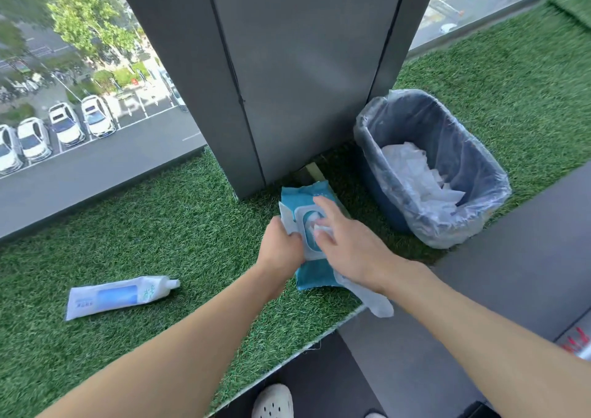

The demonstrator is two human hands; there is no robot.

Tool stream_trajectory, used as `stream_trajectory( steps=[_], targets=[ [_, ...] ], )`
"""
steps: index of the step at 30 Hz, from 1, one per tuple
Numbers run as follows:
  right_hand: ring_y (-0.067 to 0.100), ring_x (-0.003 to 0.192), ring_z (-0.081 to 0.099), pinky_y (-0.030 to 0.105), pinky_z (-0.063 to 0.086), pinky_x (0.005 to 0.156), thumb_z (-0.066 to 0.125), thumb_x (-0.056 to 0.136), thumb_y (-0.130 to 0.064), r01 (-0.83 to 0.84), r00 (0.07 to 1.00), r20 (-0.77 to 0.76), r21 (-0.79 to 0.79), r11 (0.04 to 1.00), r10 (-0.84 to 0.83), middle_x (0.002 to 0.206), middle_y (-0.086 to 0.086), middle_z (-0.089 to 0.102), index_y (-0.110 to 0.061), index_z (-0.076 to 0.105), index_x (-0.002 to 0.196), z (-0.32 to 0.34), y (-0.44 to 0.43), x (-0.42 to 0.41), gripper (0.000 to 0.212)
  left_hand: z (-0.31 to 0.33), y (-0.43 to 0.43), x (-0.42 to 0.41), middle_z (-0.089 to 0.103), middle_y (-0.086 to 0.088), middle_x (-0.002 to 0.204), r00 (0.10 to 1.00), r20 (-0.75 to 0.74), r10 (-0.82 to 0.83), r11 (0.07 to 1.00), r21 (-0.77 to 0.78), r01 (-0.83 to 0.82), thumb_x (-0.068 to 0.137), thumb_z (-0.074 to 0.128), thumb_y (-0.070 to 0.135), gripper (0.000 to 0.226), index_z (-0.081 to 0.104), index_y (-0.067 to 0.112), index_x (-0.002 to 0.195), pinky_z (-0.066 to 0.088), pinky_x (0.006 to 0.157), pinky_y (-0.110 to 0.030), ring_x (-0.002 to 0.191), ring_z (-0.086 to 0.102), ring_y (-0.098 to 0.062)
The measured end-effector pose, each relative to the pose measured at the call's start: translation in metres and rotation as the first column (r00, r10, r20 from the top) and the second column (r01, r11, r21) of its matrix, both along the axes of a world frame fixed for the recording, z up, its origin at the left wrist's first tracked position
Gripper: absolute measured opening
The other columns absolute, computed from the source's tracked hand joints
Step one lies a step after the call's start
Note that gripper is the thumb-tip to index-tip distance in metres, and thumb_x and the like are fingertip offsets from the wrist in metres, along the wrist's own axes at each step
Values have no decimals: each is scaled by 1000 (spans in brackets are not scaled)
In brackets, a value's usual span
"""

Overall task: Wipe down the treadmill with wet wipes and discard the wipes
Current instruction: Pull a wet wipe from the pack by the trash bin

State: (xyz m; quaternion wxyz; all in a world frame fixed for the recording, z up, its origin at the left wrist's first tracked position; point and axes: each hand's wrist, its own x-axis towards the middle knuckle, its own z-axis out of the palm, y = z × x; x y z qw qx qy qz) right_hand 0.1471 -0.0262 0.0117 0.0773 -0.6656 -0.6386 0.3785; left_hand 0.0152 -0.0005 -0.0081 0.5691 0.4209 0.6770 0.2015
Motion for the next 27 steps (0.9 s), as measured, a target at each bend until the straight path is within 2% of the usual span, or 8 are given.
stream_trajectory(
  steps=[7,9,16,19,21,23,25,27],
  targets=[
    [24,77,60,39,43,68,31,104,-30,110,992,53,57,992,-113,85,1,65,-35,6,157,-11,25,-7,59,-7,0,-6,68,-14,106,999,45,-24,1000,3,24,92,40,-4,28,56,9,111,59,81,-52,95,68,-28],
    [19,70,56,38,42,65,27,105,-33,5,996,92,-47,999,-1,78,-3,59,-34,8,157,-11,21,-8,55,-8,0,-7,67,-12,105,999,32,-17,1000,10,17,93,40,-3,26,54,12,108,59,82,-52,94,68,-28],
    [23,79,56,38,44,69,25,107,-35,-35,996,78,-108,993,44,101,8,66,-32,13,157,-21,19,-6,52,-7,0,-9,64,-11,103,999,36,-9,1000,7,9,96,41,1,22,51,14,110,57,82,-55,98,66,-32],
    [24,81,62,43,52,76,31,105,-33,236,971,-54,100,966,-232,96,5,69,-28,35,146,-26,22,4,42,-9,-2,-8,59,-10,108,998,41,-42,997,72,39,97,51,12,22,42,17,116,56,85,-53,100,64,-28],
    [25,88,63,46,51,84,31,105,-35,364,928,-119,85,928,-353,98,4,68,-25,40,140,-28,26,8,38,-11,-7,-8,48,-7,122,981,-64,-185,947,253,196,95,59,28,35,39,20,122,50,94,-43,110,53,-22],
    [27,90,63,48,50,87,32,104,-36,395,915,-100,32,918,-390,99,5,67,-24,39,140,-32,24,10,39,-14,-13,-10,33,-1,137,851,-362,-380,787,358,503,98,50,37,40,42,21,133,38,104,-34,125,35,-18],
    [28,91,63,48,50,88,32,103,-35,435,898,-82,17,900,-433,100,6,68,-23,39,140,-35,22,12,40,-19,-15,-10,20,1,152,589,-621,-517,595,233,769,100,40,35,47,36,24,145,35,110,-41,136,21,-21],
    [28,94,62,47,49,89,33,104,-35,457,888,-77,17,889,-454,103,6,68,-21,40,140,-38,20,15,39,-20,-12,-10,8,2,159,393,-704,-592,508,53,860,99,38,31,57,21,26,153,34,112,-45,144,11,-23]
  ],
)
